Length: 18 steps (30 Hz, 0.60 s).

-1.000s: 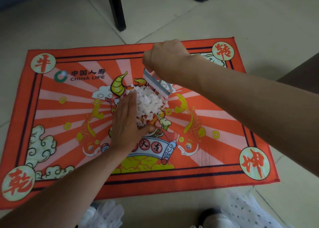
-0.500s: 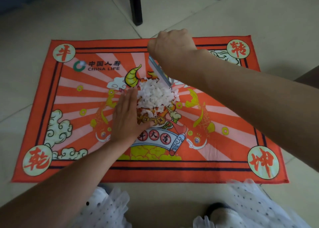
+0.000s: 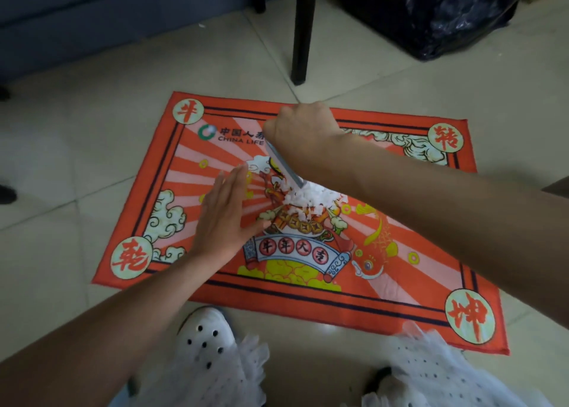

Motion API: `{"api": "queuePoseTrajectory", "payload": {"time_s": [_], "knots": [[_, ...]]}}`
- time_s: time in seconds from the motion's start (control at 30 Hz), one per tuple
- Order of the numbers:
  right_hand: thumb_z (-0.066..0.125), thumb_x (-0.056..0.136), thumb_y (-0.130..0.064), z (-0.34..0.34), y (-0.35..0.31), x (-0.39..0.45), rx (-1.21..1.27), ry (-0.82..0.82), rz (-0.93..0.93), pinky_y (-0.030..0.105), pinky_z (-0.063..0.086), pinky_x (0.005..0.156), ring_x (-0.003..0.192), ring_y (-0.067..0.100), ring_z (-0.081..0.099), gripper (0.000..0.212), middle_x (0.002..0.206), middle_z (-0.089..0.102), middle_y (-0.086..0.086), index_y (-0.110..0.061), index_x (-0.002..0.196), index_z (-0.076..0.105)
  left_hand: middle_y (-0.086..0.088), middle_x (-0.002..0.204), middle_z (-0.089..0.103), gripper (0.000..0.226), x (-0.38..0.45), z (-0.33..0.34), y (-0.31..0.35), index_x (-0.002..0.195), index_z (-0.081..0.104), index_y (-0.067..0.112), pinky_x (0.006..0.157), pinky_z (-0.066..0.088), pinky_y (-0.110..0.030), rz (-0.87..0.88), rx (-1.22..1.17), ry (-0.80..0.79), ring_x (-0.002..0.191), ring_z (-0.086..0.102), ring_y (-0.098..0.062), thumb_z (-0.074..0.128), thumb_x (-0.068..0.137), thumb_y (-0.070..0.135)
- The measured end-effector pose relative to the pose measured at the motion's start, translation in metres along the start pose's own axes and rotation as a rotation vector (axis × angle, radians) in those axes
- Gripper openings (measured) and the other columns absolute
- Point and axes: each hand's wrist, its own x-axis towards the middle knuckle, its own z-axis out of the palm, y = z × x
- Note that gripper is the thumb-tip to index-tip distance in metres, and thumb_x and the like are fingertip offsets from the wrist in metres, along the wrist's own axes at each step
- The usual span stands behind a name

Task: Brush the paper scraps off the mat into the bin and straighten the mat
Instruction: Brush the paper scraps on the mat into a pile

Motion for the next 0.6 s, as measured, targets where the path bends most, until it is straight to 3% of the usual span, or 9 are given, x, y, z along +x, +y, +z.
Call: {"api": "queuePoseTrajectory", "payload": {"time_s": [0.1,0.2,0.37,0.6], "knots": [[0.053,0.093,-0.006,-0.032,-0.005,-0.006,-0.056,0.021,-0.057,0.032,0.034,0.073,0.115,0.029,0.056,0.040,0.125,0.053,0.009,-0.013,0.132,0.045,-0.001,0.165,0.011,0.104,-0.007,-0.034,0.002,0.158,0.006,0.021,0.120,0.018,-0.050,0.006,0.021,0.021,0.152,0.005,-0.026,0.067,0.081,0.056],[0.051,0.093,-0.004,-0.065,-0.011,-0.012,-0.099,0.029,-0.103,0.032,0.033,0.073,0.116,0.030,0.055,0.038,0.125,0.054,0.009,-0.013,0.130,0.047,-0.001,0.165,0.010,0.103,-0.015,-0.067,0.005,0.158,0.005,0.020,0.121,0.016,-0.048,-0.004,0.026,0.041,0.152,0.005,-0.026,0.045,0.079,0.072],[0.050,0.093,-0.004,-0.117,-0.033,-0.024,-0.164,0.079,-0.176,0.033,0.034,0.069,0.115,0.030,0.057,0.033,0.123,0.057,0.008,-0.014,0.125,0.052,-0.004,0.163,0.018,0.099,-0.039,-0.111,-0.002,0.158,0.007,0.019,0.119,0.022,-0.050,0.023,0.062,0.123,0.151,0.012,-0.030,0.068,0.085,0.049],[0.053,0.093,-0.005,-0.186,-0.090,-0.042,-0.179,0.171,-0.311,0.033,0.037,0.073,0.117,0.030,0.056,0.033,0.125,0.058,0.008,-0.013,0.125,0.053,-0.006,0.159,0.027,0.090,-0.087,-0.159,-0.013,0.157,0.014,0.018,0.117,0.026,-0.051,-0.039,0.057,0.197,0.147,0.022,-0.033,0.065,0.088,0.046]]}}
